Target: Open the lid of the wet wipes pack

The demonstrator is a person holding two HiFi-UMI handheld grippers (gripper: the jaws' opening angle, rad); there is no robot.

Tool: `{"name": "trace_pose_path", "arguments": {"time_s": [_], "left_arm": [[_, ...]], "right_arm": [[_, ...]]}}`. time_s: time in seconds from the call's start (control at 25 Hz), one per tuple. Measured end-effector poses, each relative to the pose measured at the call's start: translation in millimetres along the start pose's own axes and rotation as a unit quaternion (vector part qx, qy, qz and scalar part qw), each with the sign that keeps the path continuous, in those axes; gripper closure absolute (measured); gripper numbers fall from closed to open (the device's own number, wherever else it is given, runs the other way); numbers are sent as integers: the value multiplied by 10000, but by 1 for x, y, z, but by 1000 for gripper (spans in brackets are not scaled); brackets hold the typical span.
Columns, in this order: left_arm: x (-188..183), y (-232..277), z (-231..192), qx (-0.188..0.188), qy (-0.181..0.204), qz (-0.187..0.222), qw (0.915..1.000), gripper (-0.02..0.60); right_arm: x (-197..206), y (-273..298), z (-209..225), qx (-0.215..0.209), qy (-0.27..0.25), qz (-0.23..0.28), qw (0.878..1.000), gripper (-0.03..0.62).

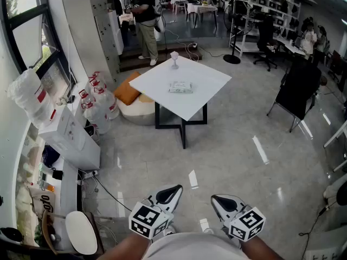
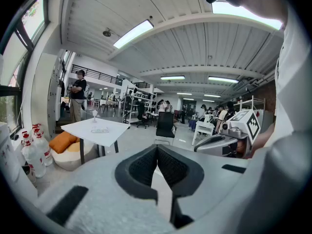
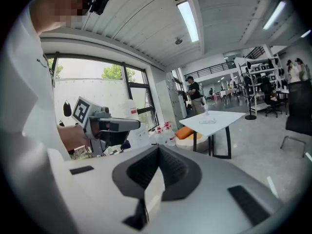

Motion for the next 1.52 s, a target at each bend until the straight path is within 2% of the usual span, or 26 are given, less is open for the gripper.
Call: {"name": "trace_pose_path", "arguments": {"time_s": [0.48, 0.68, 1.04, 1.24, 1.52], "left_arm": [[15, -17, -22, 107, -66, 6, 9999, 574], [23, -36, -35, 184, -69, 34, 9998, 574], [61, -72, -62, 193, -175, -132, 9996, 574], [64, -71, -66, 251, -289, -109, 9992, 574], [62, -48, -78, 300, -587, 18, 9978, 574]], "right_arm": [[5, 30, -18, 47, 130, 11, 9999, 588], [12, 52, -40, 111, -62, -57, 9999, 588], [32, 82, -72, 164, 39, -55, 9998, 588], [26, 90, -66, 249, 292, -44, 9993, 588], [14, 104, -43, 305, 271, -41, 9992, 588]]}}
Point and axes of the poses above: the fingertips, and each gripper's own axes: y forward along the fingers, z to its right, x out of its underside, the point moved 2 cm from there along -y, backward along the fingers, and after that the axes turned 13 degrees about y, right-handed, at the moved point
